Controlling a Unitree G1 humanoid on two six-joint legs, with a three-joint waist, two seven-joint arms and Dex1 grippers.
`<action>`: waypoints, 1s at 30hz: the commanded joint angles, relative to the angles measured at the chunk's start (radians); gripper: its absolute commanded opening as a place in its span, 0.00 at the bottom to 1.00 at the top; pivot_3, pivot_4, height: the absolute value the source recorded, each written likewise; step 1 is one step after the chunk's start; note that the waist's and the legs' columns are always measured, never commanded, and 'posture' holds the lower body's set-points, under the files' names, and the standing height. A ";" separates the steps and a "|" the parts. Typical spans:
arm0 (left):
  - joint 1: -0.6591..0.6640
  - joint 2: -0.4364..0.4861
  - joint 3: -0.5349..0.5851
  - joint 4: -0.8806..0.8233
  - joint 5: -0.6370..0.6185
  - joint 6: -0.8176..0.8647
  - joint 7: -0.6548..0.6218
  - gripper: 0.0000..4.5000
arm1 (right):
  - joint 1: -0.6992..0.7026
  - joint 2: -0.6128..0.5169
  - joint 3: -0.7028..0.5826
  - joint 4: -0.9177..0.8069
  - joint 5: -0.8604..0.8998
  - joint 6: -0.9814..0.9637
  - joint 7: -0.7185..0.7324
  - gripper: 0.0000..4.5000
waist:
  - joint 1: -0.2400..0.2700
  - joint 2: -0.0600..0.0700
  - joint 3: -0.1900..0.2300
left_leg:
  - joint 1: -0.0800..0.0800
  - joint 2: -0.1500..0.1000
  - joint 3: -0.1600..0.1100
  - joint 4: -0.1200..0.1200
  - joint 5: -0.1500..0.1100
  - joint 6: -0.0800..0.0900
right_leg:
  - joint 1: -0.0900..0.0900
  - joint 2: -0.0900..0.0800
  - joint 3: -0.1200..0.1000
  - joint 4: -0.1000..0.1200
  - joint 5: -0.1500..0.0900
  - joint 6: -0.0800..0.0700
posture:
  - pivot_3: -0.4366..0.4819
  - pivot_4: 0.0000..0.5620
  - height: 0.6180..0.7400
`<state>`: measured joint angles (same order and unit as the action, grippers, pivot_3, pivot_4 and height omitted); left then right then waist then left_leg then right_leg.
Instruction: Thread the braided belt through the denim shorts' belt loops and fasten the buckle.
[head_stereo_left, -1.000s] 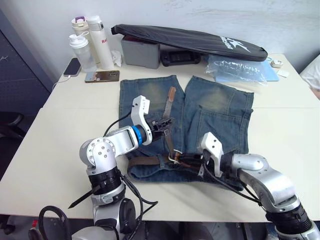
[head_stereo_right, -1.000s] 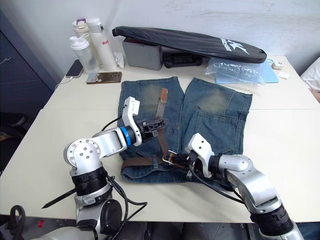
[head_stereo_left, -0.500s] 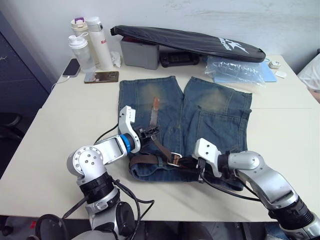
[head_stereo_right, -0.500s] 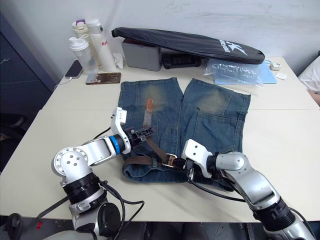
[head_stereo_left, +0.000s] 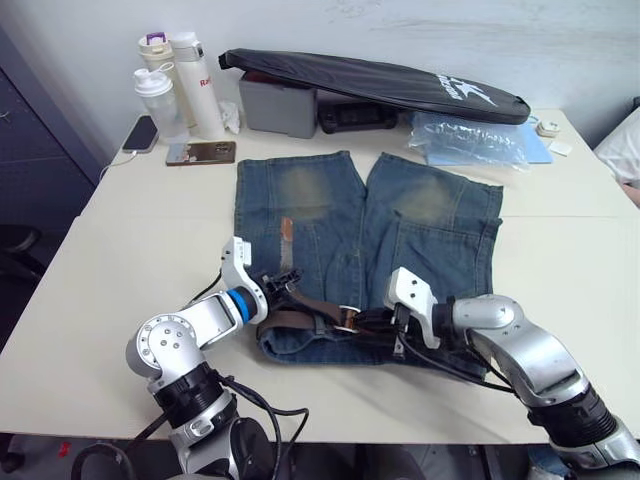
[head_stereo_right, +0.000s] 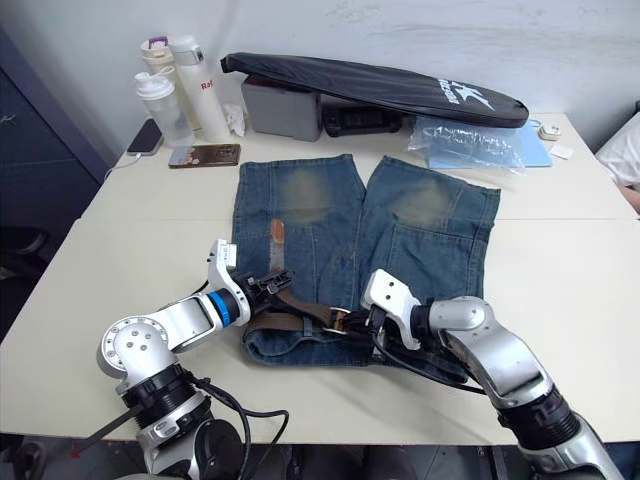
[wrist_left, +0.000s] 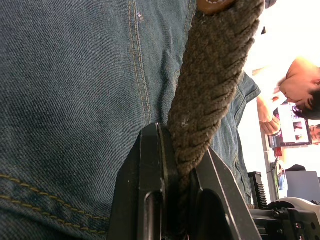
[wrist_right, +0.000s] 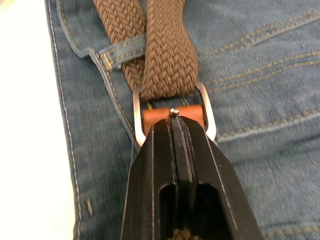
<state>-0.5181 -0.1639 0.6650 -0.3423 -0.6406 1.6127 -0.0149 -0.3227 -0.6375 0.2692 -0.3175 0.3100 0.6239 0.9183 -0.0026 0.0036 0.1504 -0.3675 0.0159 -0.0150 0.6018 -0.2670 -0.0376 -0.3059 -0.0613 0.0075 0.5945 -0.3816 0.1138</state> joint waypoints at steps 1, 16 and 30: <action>0.000 0.001 0.006 -0.038 0.002 -0.014 -0.002 0.00 | -0.012 0.021 0.001 0.003 0.003 -0.020 0.002 0.01 | 0.000 0.000 0.000 | 0.000 0.000 0.000 0.000 0.000 0.000 | 0.000 0.000 0.000 0.000 0.000 0.000 | 0.48 0.27 1.00; 0.012 0.040 -0.028 -0.031 0.006 -0.022 -0.013 0.00 | -0.028 0.083 0.046 0.078 -0.031 -0.084 0.018 0.01 | -0.002 0.000 0.000 | 0.000 0.000 0.000 -0.002 0.000 0.000 | 0.000 0.000 0.000 -0.001 0.000 0.000 | 0.48 0.27 1.00; -0.064 0.112 -0.048 -0.004 -0.067 0.002 -0.092 0.00 | -0.069 0.081 0.139 0.189 -0.105 -0.102 0.081 0.01 | -0.006 -0.001 -0.001 | 0.002 0.001 0.001 -0.003 0.001 -0.003 | 0.000 0.000 0.000 -0.001 0.000 0.000 | 0.48 0.27 1.00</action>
<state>-0.5594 -0.0644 0.6178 -0.3347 -0.6699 1.6212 -0.0814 -0.4074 -0.5555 0.3589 -0.1673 0.2402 0.5059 0.9896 -0.0088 0.0024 0.1492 -0.3651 0.0170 -0.0140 0.5983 -0.2663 -0.0407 -0.3061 -0.0613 0.0077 0.5938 -0.3816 0.1136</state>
